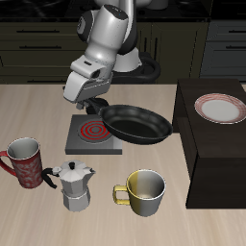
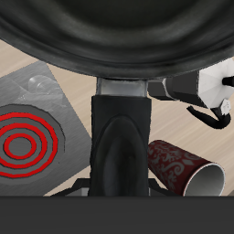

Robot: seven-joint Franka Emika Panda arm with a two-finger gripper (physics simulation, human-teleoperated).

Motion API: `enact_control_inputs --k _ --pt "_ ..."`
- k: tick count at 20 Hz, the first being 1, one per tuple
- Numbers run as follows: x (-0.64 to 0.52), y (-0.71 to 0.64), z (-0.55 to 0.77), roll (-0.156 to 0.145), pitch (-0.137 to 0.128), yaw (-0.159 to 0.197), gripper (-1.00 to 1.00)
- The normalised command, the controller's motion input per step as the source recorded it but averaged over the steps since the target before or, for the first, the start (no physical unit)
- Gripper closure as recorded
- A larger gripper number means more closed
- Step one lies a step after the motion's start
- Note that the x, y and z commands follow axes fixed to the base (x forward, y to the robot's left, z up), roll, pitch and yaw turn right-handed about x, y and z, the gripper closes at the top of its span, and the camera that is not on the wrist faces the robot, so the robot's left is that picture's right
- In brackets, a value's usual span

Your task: Place the frying pan on the top layer of the shelf and turn off the stove

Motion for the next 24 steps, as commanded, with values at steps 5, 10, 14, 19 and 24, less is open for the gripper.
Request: enact_control_inputs --k 5,10,14,19,24 --pt "0.01 0.04 0.03 0.007 -0.009 -0.006 1.0" --pt "0.04 0.09 0.06 0.002 -0.011 0.037 1.0" --pt "0.03 0.12 -0.06 0.0 -0.013 0.075 1.0" --pt "0.03 0.08 -0.08 0.008 -0.003 0.051 1.0" --pt "-0.01 0.02 -0.02 0.002 0.006 -0.01 1.0"
